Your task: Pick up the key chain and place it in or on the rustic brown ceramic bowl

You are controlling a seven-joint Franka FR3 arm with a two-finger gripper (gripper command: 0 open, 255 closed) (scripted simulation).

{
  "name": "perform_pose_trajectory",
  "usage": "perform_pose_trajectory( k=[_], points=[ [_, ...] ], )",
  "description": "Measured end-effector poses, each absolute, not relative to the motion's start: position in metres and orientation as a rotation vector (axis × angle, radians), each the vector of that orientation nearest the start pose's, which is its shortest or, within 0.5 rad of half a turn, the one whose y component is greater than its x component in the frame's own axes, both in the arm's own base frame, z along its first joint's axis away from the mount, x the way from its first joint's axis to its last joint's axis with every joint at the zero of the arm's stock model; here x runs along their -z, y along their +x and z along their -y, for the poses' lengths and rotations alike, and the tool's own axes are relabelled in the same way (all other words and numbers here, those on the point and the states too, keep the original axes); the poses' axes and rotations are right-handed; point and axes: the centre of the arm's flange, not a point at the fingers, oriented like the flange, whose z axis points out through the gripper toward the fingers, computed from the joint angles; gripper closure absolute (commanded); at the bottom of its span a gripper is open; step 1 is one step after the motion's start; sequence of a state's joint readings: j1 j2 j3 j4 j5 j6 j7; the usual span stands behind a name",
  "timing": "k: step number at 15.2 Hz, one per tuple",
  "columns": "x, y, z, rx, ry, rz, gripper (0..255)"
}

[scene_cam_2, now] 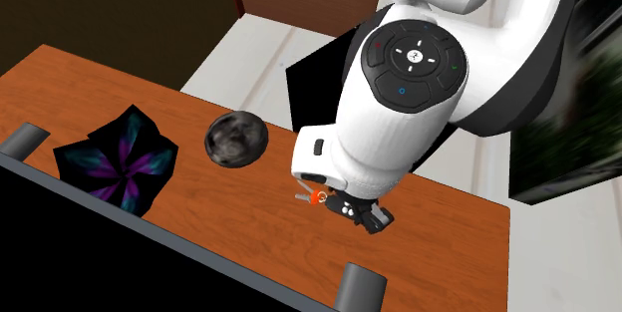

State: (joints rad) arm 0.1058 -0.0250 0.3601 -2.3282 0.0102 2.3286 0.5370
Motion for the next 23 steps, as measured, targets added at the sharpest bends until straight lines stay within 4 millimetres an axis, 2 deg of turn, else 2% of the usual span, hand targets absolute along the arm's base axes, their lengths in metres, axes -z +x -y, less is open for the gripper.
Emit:
perform_pose_trajectory(
  k=[21,23],
  points=[
    [-0.459,0.451,-0.228,0.034,-3.129,-0.122,255],
    [-0.464,0.457,-0.211,0.034,-3.129,-0.124,255]
  ],
)
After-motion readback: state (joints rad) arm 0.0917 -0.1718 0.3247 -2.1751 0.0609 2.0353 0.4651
